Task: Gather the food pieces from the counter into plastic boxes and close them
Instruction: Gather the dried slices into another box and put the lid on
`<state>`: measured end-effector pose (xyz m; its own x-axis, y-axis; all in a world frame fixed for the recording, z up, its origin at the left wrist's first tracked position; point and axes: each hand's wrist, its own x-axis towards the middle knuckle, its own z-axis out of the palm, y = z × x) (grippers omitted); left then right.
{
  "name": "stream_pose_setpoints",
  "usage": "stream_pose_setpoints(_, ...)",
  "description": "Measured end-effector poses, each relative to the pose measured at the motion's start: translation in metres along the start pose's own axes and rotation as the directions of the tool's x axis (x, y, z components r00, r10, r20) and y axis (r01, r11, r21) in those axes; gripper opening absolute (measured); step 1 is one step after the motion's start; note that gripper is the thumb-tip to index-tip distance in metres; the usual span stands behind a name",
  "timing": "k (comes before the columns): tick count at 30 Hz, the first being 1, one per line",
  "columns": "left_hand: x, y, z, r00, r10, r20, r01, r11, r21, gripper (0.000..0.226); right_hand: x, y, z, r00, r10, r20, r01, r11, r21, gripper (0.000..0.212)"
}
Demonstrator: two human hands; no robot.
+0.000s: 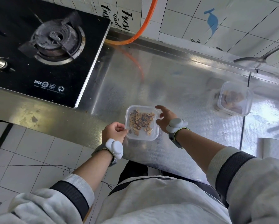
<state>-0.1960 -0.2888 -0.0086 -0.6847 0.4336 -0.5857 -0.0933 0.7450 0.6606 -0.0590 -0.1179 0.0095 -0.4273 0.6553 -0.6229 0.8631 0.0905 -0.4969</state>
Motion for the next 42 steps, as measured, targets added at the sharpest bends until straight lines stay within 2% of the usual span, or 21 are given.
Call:
stream_pose_setpoints(6, -0.001, -0.001, 0.002, 0.999, 0.037, 0.018, -0.037, 0.999, 0.024, 0.017, 0.005, 0.003, 0.001, 0.997, 0.036, -0.074, -0.034, 0.999, 0.033, 0.037)
stream_pose_setpoints(14, -0.002, -0.003, 0.009, 0.999, -0.001, -0.032, 0.001, 1.000, -0.007, 0.018, 0.012, 0.006, -0.001, 0.996, 0.040, -0.078, -0.037, 0.998, 0.042, 0.027)
stream_pose_setpoints(27, 0.003, -0.004, 0.009, 1.000, 0.017, -0.027, -0.017, 1.000, 0.006, 0.012, 0.016, 0.015, -0.002, 0.996, 0.083, -0.025, -0.081, 0.996, 0.042, 0.030)
stream_pose_setpoints(30, 0.002, -0.004, 0.010, 1.000, 0.004, -0.029, -0.004, 1.000, 0.005, 0.013, 0.018, 0.017, -0.001, 0.995, 0.096, -0.012, -0.096, 0.995, -0.007, 0.031)
stream_pose_setpoints(35, 0.008, -0.004, 0.009, 0.999, -0.031, 0.043, 0.031, 1.000, 0.002, 0.017, 0.015, 0.015, 0.002, 0.995, 0.092, -0.035, -0.094, 0.995, -0.040, 0.029)
stream_pose_setpoints(39, 0.015, 0.001, 0.007, 0.995, -0.005, 0.103, -0.002, 0.998, 0.066, 0.020, 0.015, 0.020, 0.004, 0.985, 0.170, -0.003, -0.169, 0.983, 0.073, 0.033)
stream_pose_setpoints(42, 0.014, 0.011, 0.010, 0.989, 0.028, 0.147, -0.030, 0.999, 0.010, 0.038, 0.008, 0.032, 0.007, 0.975, 0.214, 0.050, -0.220, 0.954, 0.202, 0.051)
